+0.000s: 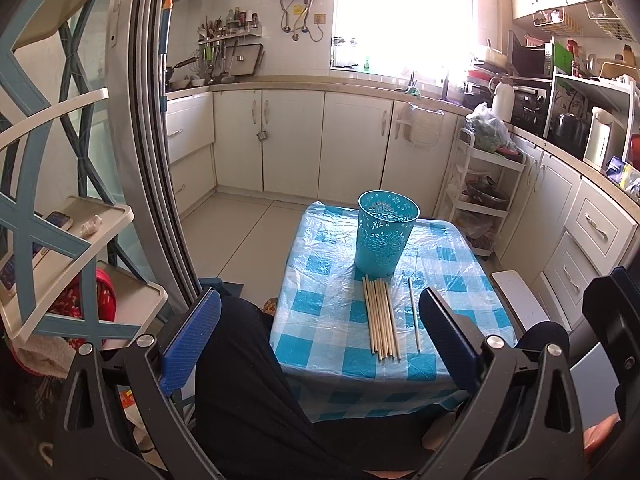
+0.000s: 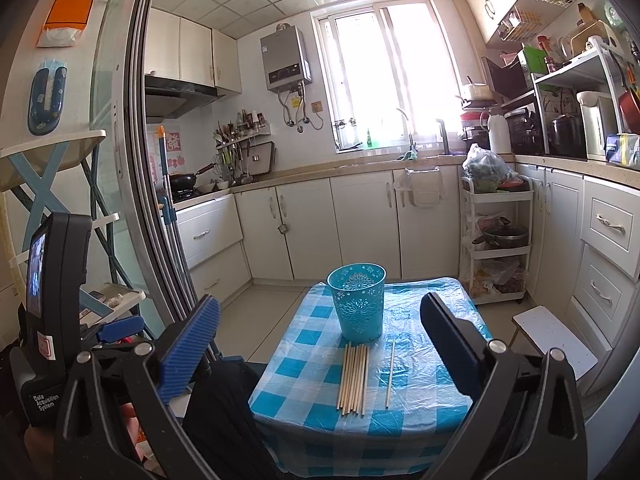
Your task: Organize utensils
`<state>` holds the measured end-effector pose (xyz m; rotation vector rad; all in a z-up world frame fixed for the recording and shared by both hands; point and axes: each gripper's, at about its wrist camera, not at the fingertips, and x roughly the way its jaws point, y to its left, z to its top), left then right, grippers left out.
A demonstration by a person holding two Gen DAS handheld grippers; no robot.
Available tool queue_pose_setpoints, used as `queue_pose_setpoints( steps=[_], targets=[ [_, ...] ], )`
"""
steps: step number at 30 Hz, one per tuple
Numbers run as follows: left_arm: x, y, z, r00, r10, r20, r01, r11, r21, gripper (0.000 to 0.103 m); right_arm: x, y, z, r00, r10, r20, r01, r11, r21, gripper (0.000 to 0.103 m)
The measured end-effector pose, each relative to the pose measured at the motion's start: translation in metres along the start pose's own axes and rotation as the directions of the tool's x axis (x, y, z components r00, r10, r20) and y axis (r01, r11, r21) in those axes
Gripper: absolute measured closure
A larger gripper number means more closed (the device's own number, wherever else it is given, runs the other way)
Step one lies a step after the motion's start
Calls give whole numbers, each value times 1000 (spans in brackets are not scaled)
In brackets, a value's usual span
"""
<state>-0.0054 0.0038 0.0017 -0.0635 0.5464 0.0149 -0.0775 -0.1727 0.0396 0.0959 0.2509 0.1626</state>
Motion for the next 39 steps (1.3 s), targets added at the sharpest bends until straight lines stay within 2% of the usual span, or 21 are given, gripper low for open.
queue_pose_setpoints(
  steps=[8, 9, 12, 18, 24, 35, 39],
  targets=[
    [-1, 5, -14, 1000, 15, -11, -15, 1000, -3, 8, -5, 7, -2, 1000, -12, 10, 12, 999, -50, 7],
    [0, 5, -14, 1000, 11, -20, -11, 1000, -10, 8, -5, 9, -5, 999, -15, 36, 18, 996, -91, 7],
    [2, 4, -12, 999, -13, -40, 11, 999, -48, 8, -2, 9, -3, 999, -30, 13, 31, 994, -105, 7],
    [4, 5, -7, 997, -41, -60, 34, 994, -101, 8, -2, 6, 0, 1000, -20, 4, 20, 999, -43, 7],
    [4, 3, -9, 1000, -5, -29, 4, 999, -47, 8, -2, 6, -1, 1000, -21, 2, 21, 999, -41, 7],
    [5, 2, -8, 998, 12, -55, -13, 999, -29, 8, -2, 6, -1, 1000, -17, 4, 17, 999, -35, 7],
    [8, 3, -9, 998, -5, -59, 2, 999, -40, 8, 0, 4, -3, 1000, -17, -11, 17, 1000, -16, 7]
  ],
)
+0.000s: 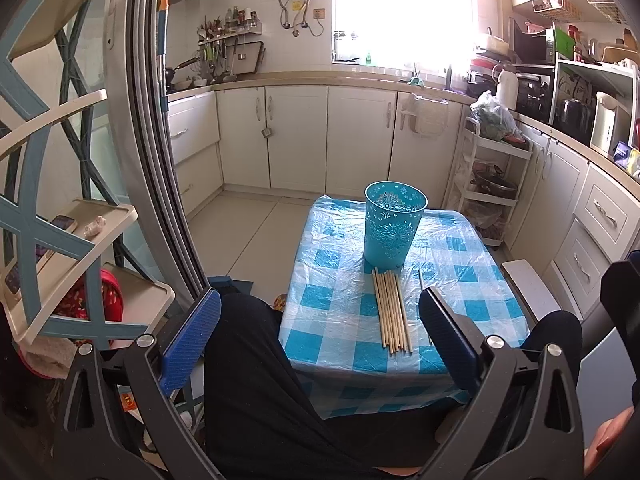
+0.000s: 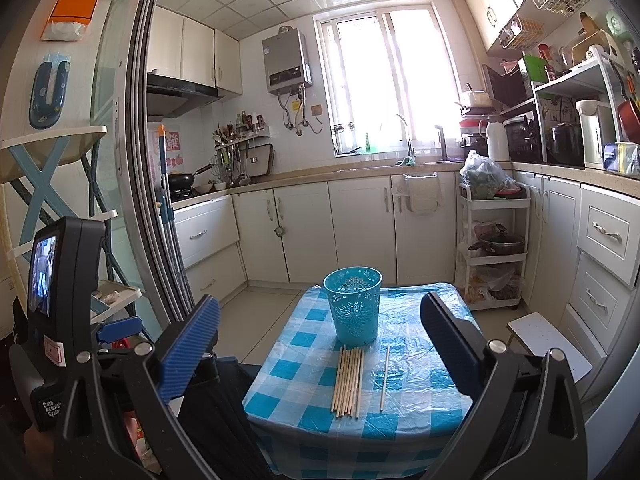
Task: Organize utensils
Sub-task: 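Move the left tool to the stick bundle while the right tool approaches a loose stick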
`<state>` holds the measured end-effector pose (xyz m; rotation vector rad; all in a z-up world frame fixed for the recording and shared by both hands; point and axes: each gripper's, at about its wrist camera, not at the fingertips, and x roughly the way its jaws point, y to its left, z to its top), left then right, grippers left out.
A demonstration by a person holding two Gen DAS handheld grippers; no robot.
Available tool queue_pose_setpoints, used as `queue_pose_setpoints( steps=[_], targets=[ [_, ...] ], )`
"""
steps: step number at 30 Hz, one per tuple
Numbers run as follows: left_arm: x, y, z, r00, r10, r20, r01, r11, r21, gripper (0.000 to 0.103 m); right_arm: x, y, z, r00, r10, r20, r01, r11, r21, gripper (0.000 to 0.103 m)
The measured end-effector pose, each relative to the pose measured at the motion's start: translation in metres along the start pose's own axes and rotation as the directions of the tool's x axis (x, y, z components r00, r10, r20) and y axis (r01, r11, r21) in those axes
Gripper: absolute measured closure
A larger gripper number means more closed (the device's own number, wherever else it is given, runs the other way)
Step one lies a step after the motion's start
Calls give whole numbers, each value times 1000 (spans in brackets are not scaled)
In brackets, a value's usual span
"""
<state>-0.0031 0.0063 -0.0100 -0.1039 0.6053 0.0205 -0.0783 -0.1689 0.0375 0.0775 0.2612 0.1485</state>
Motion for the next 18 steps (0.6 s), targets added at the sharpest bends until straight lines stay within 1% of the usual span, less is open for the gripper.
queue_pose_setpoints(
  steps=[4, 6, 8, 9, 10, 12, 13, 14, 15, 16, 17, 18],
  targets=[
    [9, -1, -2, 1000, -15, -3, 15, 1000, 7, 8, 8, -5, -3, 1000, 7, 0, -7, 1000, 18, 7],
    [18, -1, -2, 1000, -23, -15, 23, 1000, 11, 8, 17, -9, -5, 1000, -3, -19, 3, 1000, 10, 7],
    [28, 0, -6, 999, -38, 6, 38, 999, 2, 8, 32, -16, -8, 998, -23, -65, 23, 1000, 6, 7],
    [36, 1, -7, 999, -40, -2, 40, 999, -1, 8, 43, -21, -10, 993, -37, -114, 39, 999, 8, 7],
    [46, 2, -8, 999, -44, -20, 44, 999, -7, 8, 53, -27, -15, 991, -44, -128, 46, 999, 14, 7],
    [65, 4, -10, 997, -57, -59, 56, 998, -21, 8, 83, -41, -30, 979, -64, -192, 67, 998, 11, 7],
    [76, 5, -11, 995, -62, -80, 60, 998, -27, 10, 101, -48, -39, 969, -80, -234, 83, 997, 1, 7],
    [88, 5, -12, 993, -64, -98, 61, 998, -31, 11, 125, -57, -52, 951, -101, -292, 101, 995, -15, 7],
    [97, 5, -13, 992, -70, -105, 67, 997, -38, 11, 144, -63, -64, 944, -100, -316, 98, 995, -21, 7],
    [107, 4, -14, 990, -72, -119, 68, 997, -40, 11, 170, -72, -78, 918, -98, -384, 99, 995, -19, 8],
    [119, 3, -14, 988, -71, -137, 66, 997, -39, 11, 186, -77, -89, 900, -87, -427, 91, 996, -11, 19],
    [128, 2, -15, 986, -71, -148, 66, 997, -38, 11, 205, -82, -99, 881, -72, -468, 78, 997, -5, 25]
  ],
)
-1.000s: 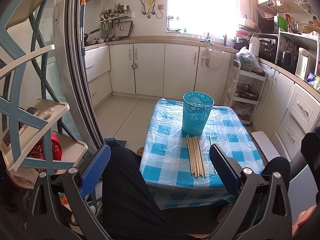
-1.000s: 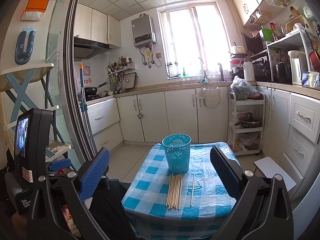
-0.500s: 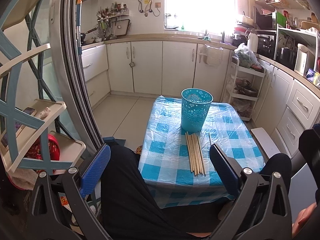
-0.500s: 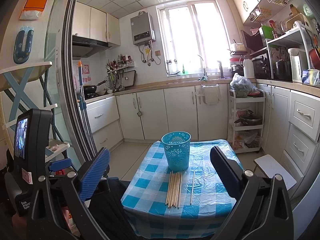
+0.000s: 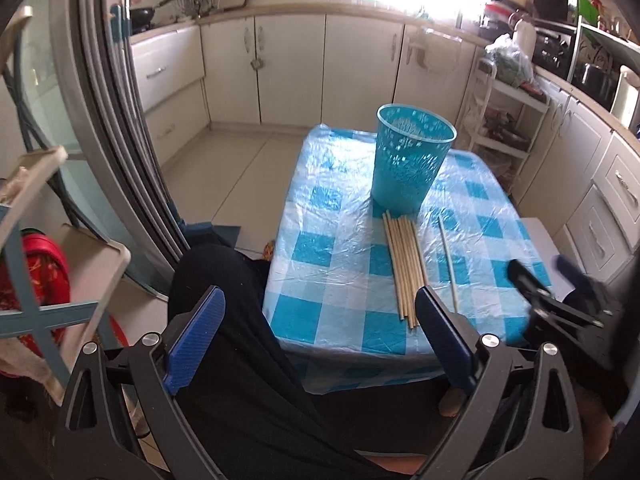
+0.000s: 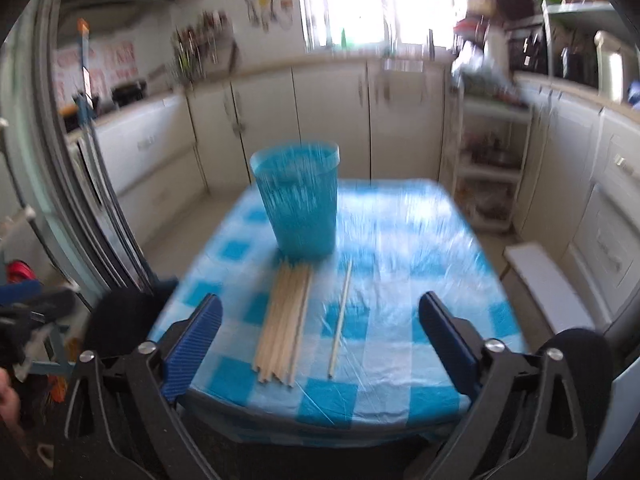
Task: Organize utensils
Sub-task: 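Move the left tool to the stick bundle while the right tool approaches a loose stick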
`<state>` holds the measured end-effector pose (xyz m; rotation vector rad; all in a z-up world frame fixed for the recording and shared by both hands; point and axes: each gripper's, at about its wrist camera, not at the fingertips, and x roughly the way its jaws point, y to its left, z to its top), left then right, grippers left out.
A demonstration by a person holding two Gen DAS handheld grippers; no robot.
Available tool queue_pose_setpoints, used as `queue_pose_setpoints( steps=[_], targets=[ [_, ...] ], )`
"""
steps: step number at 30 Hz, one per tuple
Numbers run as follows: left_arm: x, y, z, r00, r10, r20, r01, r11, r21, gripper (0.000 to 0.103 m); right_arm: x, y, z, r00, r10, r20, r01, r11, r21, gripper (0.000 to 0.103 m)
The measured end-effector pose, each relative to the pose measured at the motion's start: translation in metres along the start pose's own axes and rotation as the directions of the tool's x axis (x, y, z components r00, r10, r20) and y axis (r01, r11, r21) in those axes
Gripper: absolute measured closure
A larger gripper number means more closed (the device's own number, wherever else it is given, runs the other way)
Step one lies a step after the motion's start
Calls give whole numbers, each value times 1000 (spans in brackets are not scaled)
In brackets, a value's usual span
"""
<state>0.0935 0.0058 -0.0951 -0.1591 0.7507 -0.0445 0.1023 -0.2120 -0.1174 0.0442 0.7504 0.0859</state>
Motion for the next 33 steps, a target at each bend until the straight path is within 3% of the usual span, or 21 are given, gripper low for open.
queue_pose_setpoints(
  steps=[2, 5, 9, 13, 16, 22, 24, 29, 33],
  targets=[
    [21, -1, 2, 1000, -6, -24, 6, 1000, -2, 11, 42, -3, 3, 997, 19, -70, -19, 1000, -7, 39],
    [49, -1, 0, 994, 6, -110, -6, 1000, 0, 11, 88, -12, 11, 995, -12, -101, 13, 1000, 4, 51],
    [87, 2, -3, 976, 27, -216, -25, 1000, 12, 11, 128, -22, 23, 990, -60, -124, 61, 998, 2, 54],
    [120, -4, 1, 965, 23, -261, -18, 1000, 22, 11, 160, -33, 39, 986, -87, -143, 90, 996, 15, 59],
    [146, -14, 6, 959, 20, -282, -11, 999, 34, 11, 180, -35, 46, 983, -87, -164, 89, 996, 4, 68],
    [199, -37, 15, 946, 7, -324, 11, 999, 52, 11, 189, -38, 46, 982, -44, -183, 38, 999, -35, 92],
    [217, -45, 18, 943, 0, -334, 17, 999, 48, 13, 185, -42, 44, 981, -29, -191, 23, 999, -34, 93],
    [257, -54, 21, 928, 2, -372, 10, 1000, 30, 31, 185, -51, 40, 983, 1, -184, 0, 1000, 5, 93],
    [274, -61, 22, 922, 19, -386, -8, 1000, 29, 34, 186, -51, 41, 984, 9, -176, -5, 1000, 19, 93]
  ],
)
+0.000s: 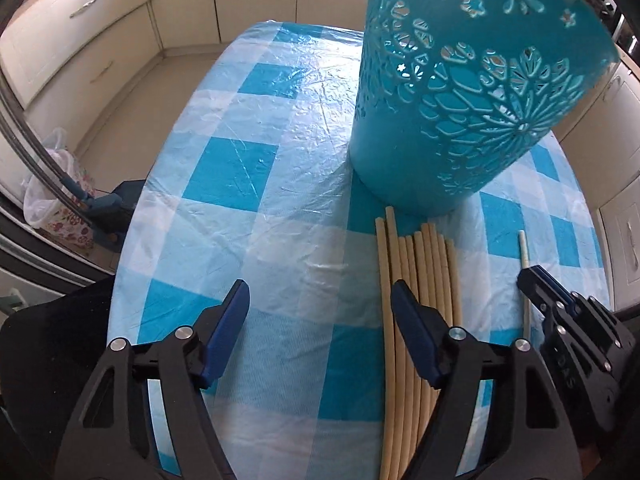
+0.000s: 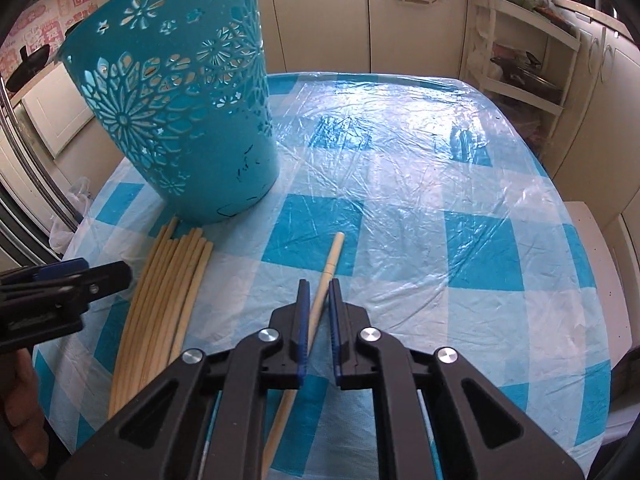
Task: Organize utensils
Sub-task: 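Move the left tool to the stick bundle while the right tool approaches a loose stick, then close the left gripper on one wooden stick and lift it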
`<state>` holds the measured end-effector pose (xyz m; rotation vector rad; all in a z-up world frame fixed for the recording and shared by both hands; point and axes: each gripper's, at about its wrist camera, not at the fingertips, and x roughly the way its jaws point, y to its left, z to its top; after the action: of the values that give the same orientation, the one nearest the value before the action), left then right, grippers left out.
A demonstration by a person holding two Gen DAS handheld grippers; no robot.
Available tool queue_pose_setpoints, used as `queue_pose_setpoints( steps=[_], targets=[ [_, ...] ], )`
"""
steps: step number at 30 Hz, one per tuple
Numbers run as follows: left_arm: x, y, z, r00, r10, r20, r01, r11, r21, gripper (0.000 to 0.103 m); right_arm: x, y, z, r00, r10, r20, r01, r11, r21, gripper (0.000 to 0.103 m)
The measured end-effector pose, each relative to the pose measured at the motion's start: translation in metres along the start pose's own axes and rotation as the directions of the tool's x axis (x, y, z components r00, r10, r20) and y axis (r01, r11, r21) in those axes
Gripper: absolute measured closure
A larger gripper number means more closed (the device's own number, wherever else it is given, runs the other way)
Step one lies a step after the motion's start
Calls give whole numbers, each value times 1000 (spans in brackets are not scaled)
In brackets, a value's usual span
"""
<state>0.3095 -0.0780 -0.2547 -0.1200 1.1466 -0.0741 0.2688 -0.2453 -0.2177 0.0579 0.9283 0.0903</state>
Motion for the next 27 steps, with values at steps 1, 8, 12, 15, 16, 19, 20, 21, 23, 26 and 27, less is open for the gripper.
queue_pose_setpoints(
  steps=[1, 8, 12, 15, 16, 19, 20, 21, 23, 26, 27],
  targets=[
    [2, -2, 1, 1000, 8, -2, -8, 1000, 4, 34, 0, 0, 1, 1000, 1, 1, -1, 1000, 0, 93],
    [8, -17, 4, 999, 50, 4, -50, 998, 36, 36, 3, -1, 3, 1000, 12, 6, -12, 1000, 8, 92],
    [12, -19, 7, 998, 60, 21, -61, 996, 64, 46, 2, -2, 1, 1000, 16, 8, -17, 1000, 7, 91],
    [9, -23, 6, 999, 42, 31, -44, 995, 90, 80, 2, 0, 0, 1000, 17, 10, -17, 1000, 4, 91],
    [9, -24, 7, 1000, 18, 25, -21, 995, 99, 92, 2, 0, -1, 1000, 19, 11, -19, 1000, 2, 91],
    [8, -25, 6, 1000, -10, 10, 9, 992, 130, 98, 2, 2, -3, 1000, 22, 18, -22, 1000, 1, 91],
    [8, -23, 6, 1000, -15, 7, 14, 991, 135, 98, 2, 2, -4, 1000, 22, 22, -22, 1000, -2, 91],
    [6, -23, 4, 1000, -19, 6, 18, 990, 138, 98, 2, 2, -4, 1000, 22, 22, -22, 1000, -2, 91],
    [-3, -19, 1, 999, -33, 12, 31, 990, 140, 98, 1, 1, -6, 999, 27, 23, -27, 1000, 1, 91],
    [-19, -12, -2, 998, -56, 30, 51, 989, 138, 98, 0, -4, -6, 999, 35, 23, -35, 999, 6, 91],
    [-29, -10, -4, 997, -68, 37, 62, 989, 138, 98, 0, -5, -5, 999, 36, 23, -36, 999, 6, 91]
  ],
)
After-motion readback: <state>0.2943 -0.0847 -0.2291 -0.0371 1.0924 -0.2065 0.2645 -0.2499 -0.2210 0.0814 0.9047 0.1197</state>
